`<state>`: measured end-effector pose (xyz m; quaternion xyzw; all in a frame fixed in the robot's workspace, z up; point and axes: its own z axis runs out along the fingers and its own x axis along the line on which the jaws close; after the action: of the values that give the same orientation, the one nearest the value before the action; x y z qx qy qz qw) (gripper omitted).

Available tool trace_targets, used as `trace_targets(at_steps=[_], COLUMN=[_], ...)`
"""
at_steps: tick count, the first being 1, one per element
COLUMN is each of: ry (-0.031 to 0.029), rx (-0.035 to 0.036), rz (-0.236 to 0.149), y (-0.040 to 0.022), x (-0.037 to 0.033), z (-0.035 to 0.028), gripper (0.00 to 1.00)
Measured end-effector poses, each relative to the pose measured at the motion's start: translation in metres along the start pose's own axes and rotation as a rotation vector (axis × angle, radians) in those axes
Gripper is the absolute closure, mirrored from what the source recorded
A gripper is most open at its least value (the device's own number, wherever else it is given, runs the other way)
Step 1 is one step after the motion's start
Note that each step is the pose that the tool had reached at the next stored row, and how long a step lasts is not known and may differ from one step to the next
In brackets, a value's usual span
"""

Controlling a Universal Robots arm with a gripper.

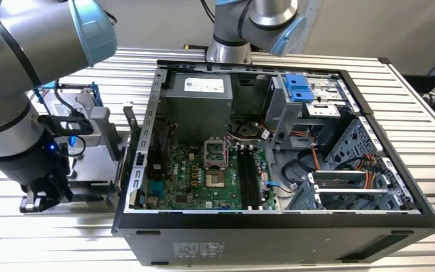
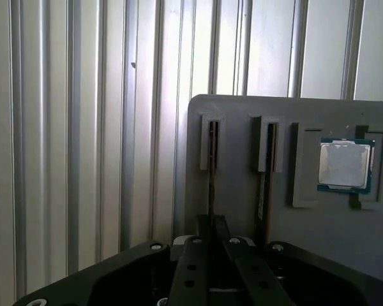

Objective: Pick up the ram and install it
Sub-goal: 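Pick up the ram and move it above insertion slot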

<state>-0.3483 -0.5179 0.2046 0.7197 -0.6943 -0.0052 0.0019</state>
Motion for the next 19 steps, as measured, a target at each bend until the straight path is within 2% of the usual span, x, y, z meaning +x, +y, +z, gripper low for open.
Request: trace_targets(at_steps=[7,19], ry=[0.0,0.0], rx=[0.0,0.0], rz=[0.001,0.001], y=[0.0001,0.0003], x=[-0.0001,-0.0001], z=[-0.0152,-0.0297], gripper=[1.0,1.0])
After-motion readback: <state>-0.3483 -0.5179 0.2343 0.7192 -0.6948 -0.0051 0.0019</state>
